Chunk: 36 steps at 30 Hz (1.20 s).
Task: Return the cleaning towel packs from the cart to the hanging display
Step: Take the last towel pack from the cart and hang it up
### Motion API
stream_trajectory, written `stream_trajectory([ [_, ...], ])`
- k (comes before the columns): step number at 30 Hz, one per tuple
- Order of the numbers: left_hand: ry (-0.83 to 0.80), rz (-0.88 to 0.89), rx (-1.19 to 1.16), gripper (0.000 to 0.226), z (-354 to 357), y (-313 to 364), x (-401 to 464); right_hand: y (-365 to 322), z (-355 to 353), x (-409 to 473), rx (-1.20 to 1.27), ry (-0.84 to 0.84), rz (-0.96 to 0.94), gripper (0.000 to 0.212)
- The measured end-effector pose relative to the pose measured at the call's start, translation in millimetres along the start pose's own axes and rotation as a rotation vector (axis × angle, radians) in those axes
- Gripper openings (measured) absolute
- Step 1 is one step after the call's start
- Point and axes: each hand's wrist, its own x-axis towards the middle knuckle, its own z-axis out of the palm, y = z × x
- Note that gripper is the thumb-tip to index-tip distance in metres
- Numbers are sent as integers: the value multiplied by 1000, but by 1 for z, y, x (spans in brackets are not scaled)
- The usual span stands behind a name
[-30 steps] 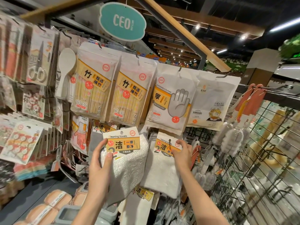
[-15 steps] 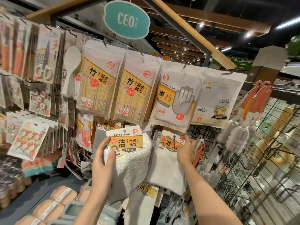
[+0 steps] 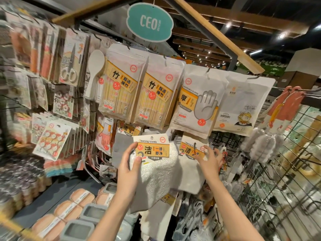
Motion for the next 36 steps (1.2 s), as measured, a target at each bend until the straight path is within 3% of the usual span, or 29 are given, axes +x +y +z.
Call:
stream_trajectory([
  [4, 2, 9, -10, 39, 4, 5, -6, -29, -16, -26, 205, -56, -140, 38],
  [8, -19, 15, -13, 40, 8, 9, -13, -58, -28, -53, 220, -241, -327, 29],
  [15, -66, 41, 44, 41, 15, 11, -28, -63, -26, -80, 257, -510, -401, 56],
  [27, -214, -82, -36, 38, 30, -10, -23, -26, -42, -69, 367, -403, -277, 50],
  [31, -318, -146, 38, 40, 42, -11, -8, -12, -47, -47, 319, -341, -214, 49],
  [36, -418, -92, 161, 36, 65, -15, 14, 1, -43, -33, 366, -278, -171, 47],
])
